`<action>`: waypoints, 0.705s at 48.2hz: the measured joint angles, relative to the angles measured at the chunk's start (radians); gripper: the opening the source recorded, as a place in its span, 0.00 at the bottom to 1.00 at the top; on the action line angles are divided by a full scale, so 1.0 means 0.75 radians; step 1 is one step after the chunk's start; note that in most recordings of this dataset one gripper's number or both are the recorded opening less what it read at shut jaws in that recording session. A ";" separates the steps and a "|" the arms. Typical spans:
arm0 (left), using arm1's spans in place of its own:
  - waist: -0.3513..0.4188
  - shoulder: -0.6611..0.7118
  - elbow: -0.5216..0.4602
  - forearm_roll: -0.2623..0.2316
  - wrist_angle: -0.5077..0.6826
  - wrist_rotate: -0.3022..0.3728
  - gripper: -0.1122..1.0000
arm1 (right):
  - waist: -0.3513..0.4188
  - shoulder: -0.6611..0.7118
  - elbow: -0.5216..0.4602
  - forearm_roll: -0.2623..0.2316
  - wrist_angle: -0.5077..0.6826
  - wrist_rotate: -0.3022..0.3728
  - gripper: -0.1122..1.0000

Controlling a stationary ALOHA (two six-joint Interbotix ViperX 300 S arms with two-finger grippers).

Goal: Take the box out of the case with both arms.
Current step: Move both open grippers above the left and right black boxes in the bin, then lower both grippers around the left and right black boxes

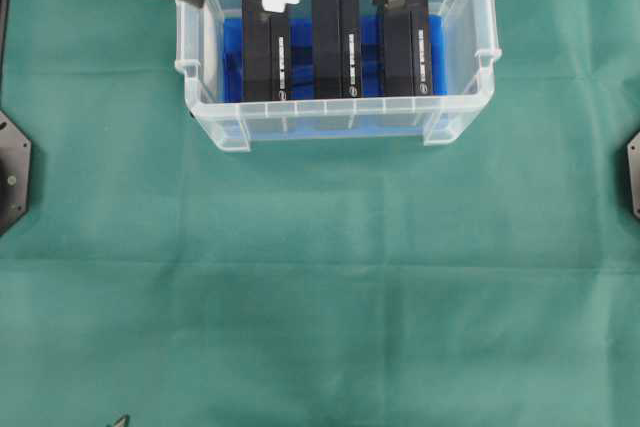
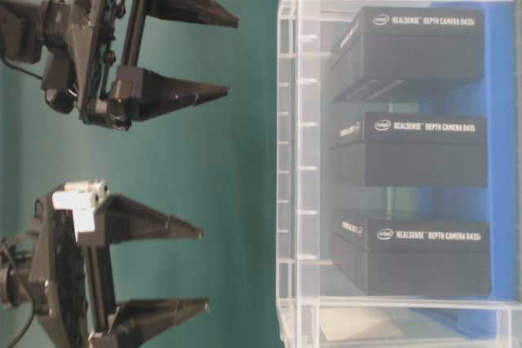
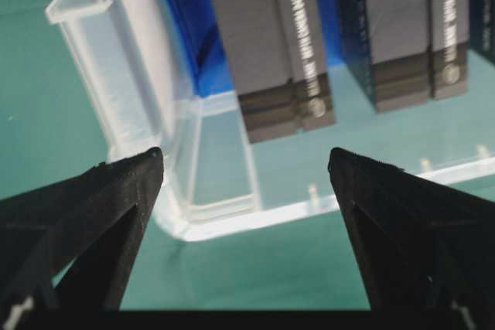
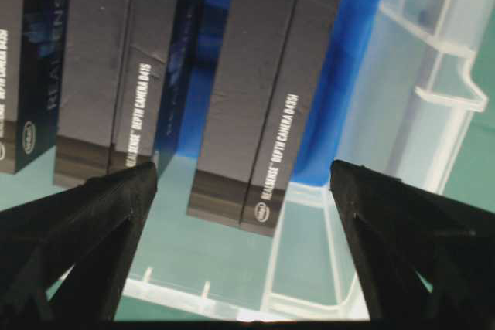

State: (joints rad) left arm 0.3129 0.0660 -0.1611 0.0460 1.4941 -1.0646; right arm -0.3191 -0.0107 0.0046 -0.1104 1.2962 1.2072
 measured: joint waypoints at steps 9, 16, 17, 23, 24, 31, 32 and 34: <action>-0.002 0.041 -0.031 0.002 -0.004 -0.002 0.85 | 0.002 0.008 -0.004 0.006 -0.002 0.002 0.97; -0.004 0.055 -0.039 0.010 -0.012 0.012 0.85 | 0.002 0.018 -0.004 0.008 -0.002 0.002 0.97; -0.006 0.057 -0.039 0.010 -0.014 0.008 0.85 | 0.002 0.020 -0.004 0.008 -0.002 0.002 0.97; -0.010 0.065 -0.045 0.014 -0.035 0.006 0.85 | 0.002 0.027 -0.004 0.008 -0.012 0.002 0.97; -0.012 0.067 -0.047 0.012 -0.035 0.010 0.85 | 0.002 0.029 -0.004 0.008 -0.014 0.002 0.97; -0.016 0.086 -0.057 0.014 -0.039 0.008 0.85 | 0.002 0.029 -0.004 0.008 -0.018 0.002 0.97; -0.018 0.088 -0.057 0.014 -0.037 0.002 0.85 | 0.002 0.029 -0.004 0.008 -0.016 0.002 0.97; -0.018 0.092 -0.059 0.014 -0.039 0.004 0.85 | 0.002 0.029 -0.004 0.008 -0.018 0.002 0.97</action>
State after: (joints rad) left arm 0.2991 0.1350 -0.2056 0.0568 1.4650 -1.0615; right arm -0.3175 0.0107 0.0015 -0.1043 1.2824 1.2088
